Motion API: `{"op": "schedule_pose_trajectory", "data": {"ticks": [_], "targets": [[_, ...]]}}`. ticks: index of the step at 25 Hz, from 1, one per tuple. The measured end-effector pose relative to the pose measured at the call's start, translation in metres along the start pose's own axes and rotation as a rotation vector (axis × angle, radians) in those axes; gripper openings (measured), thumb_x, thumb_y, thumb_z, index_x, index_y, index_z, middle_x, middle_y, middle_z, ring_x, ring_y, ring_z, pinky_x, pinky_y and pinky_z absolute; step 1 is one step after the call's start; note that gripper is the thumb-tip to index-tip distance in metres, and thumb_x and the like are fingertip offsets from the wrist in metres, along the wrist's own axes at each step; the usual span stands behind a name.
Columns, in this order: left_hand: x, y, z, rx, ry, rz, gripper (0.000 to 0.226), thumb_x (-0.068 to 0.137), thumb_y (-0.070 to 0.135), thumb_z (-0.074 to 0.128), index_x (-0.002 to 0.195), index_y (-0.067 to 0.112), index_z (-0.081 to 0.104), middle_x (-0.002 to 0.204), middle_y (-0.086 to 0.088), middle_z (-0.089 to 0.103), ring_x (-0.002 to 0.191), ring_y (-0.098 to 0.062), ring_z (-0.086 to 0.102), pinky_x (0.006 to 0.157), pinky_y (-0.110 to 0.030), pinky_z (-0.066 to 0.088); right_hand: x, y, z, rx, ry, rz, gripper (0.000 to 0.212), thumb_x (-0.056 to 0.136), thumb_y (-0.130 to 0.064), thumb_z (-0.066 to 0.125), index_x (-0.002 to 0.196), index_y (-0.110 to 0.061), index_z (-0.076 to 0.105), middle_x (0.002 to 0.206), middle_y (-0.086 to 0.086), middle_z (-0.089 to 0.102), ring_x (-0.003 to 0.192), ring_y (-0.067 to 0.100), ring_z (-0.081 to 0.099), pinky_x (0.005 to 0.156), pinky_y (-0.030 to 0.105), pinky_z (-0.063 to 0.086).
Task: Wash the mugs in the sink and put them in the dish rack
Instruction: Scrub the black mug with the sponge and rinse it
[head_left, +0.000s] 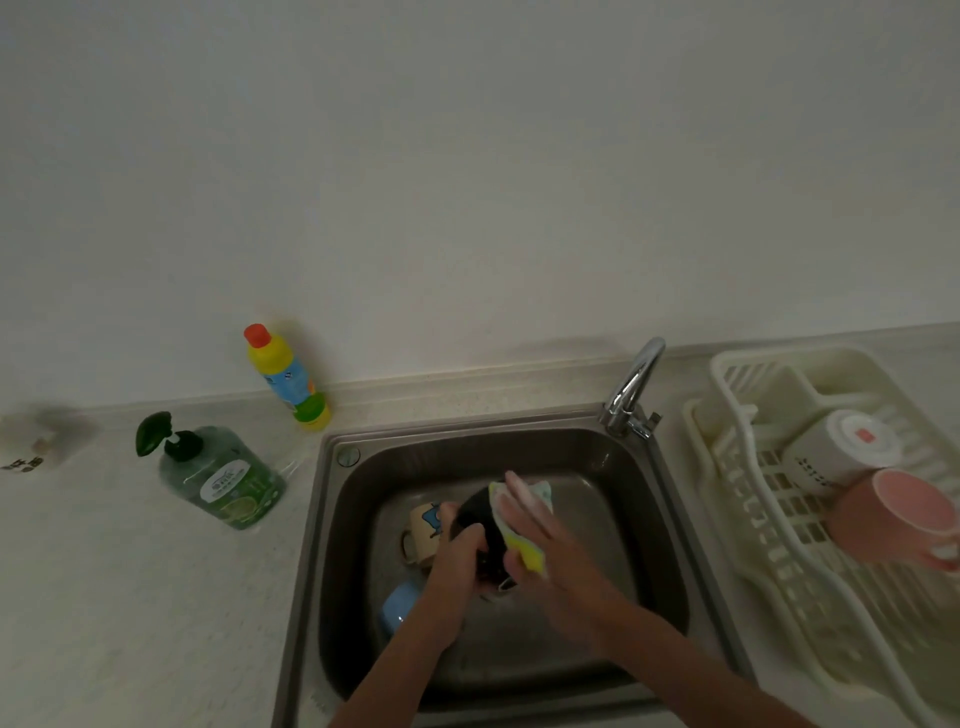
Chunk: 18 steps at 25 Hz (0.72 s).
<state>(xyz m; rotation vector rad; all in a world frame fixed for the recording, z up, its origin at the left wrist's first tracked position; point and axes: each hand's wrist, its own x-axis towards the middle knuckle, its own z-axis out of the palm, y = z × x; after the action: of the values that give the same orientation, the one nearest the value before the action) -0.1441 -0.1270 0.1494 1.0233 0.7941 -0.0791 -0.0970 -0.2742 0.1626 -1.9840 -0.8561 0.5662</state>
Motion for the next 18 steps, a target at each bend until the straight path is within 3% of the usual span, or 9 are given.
{"op": "schedule_pose_trajectory", "data": {"ticks": [1,3,5,7,9,11,14,16,18], "targets": [[-0.001,-0.001,0.003,0.004,-0.037,-0.035,0.058,0.066,0.013,0.057,0.123,0.008,0.047,0.123,-0.033,0.055,0.106,-0.043,0.062,0.082,-0.059,0.057,0.004,-0.002,-0.005,0.012,-0.004,0.013,0.054,0.1,-0.05,0.039,0.149,-0.052,0.015,0.158,-0.033,-0.002,0.148,-0.004,0.003,0.113,0.013,0.021],[-0.002,-0.004,0.008,-0.093,-0.051,-0.1,0.073,0.058,0.01,0.061,0.13,0.008,0.045,0.128,-0.031,0.053,0.11,-0.045,0.059,0.073,-0.053,0.059,0.009,0.0,-0.017,0.193,0.005,0.114,0.053,0.1,-0.048,0.039,0.149,-0.048,0.019,0.158,-0.018,0.021,0.141,0.005,0.034,0.097,0.006,0.039],[-0.001,-0.003,0.009,-0.199,-0.024,-0.082,0.074,0.059,0.011,0.059,0.131,0.006,0.046,0.123,-0.027,0.055,0.102,-0.039,0.06,0.063,-0.042,0.057,0.007,0.007,-0.024,0.246,0.039,0.228,0.049,0.103,-0.044,0.037,0.15,-0.038,0.025,0.139,0.0,0.05,0.109,0.003,0.064,0.078,0.01,0.051],[0.005,-0.001,0.008,-0.224,0.011,-0.027,0.066,0.064,0.01,0.056,0.129,0.004,0.048,0.116,-0.026,0.056,0.095,-0.035,0.06,0.065,-0.041,0.055,0.0,0.009,-0.019,0.259,0.044,0.217,0.048,0.103,-0.045,0.039,0.148,-0.048,0.023,0.15,-0.001,0.041,0.121,-0.004,0.054,0.093,0.013,0.048],[0.007,0.004,0.01,-0.114,0.034,0.032,0.058,0.068,0.012,0.057,0.126,0.006,0.047,0.119,-0.029,0.057,0.098,-0.037,0.061,0.07,-0.044,0.056,0.0,0.01,-0.009,0.088,0.048,0.059,0.053,0.099,-0.048,0.041,0.145,-0.059,0.017,0.162,-0.021,0.007,0.148,-0.001,0.013,0.117,0.025,0.026],[0.004,0.005,0.014,-0.023,-0.027,0.028,0.057,0.068,0.016,0.058,0.123,0.01,0.045,0.123,-0.031,0.055,0.103,-0.039,0.061,0.07,-0.043,0.057,0.006,0.011,-0.005,-0.12,0.033,-0.06,0.054,0.101,-0.048,0.039,0.146,-0.058,0.011,0.159,-0.031,-0.007,0.149,0.0,-0.005,0.118,0.026,0.017],[0.002,0.003,0.013,-0.072,-0.073,-0.028,0.049,0.075,0.009,0.054,0.124,0.009,0.046,0.122,-0.027,0.055,0.105,-0.039,0.061,0.066,-0.041,0.057,0.021,0.014,-0.019,0.036,0.041,-0.015,0.046,0.099,-0.053,0.04,0.14,-0.062,0.021,0.16,-0.021,0.016,0.147,0.005,0.022,0.114,0.026,0.034],[0.001,0.003,0.009,-0.163,-0.035,-0.01,0.031,0.083,0.0,0.041,0.112,0.007,0.051,0.105,-0.02,0.06,0.089,-0.031,0.062,0.057,-0.037,0.056,0.018,0.017,-0.024,0.078,0.012,0.085,0.04,0.102,-0.048,0.04,0.141,-0.052,0.031,0.143,-0.007,0.048,0.125,0.001,0.054,0.094,0.017,0.05],[-0.001,0.006,0.007,-0.202,-0.006,0.015,0.027,0.087,-0.004,0.034,0.101,0.008,0.054,0.088,-0.014,0.063,0.078,-0.026,0.061,0.055,-0.036,0.054,0.013,0.011,-0.019,0.097,-0.02,0.104,0.045,0.103,-0.039,0.04,0.147,-0.043,0.031,0.146,-0.007,0.046,0.127,-0.004,0.049,0.1,0.018,0.047]]}}
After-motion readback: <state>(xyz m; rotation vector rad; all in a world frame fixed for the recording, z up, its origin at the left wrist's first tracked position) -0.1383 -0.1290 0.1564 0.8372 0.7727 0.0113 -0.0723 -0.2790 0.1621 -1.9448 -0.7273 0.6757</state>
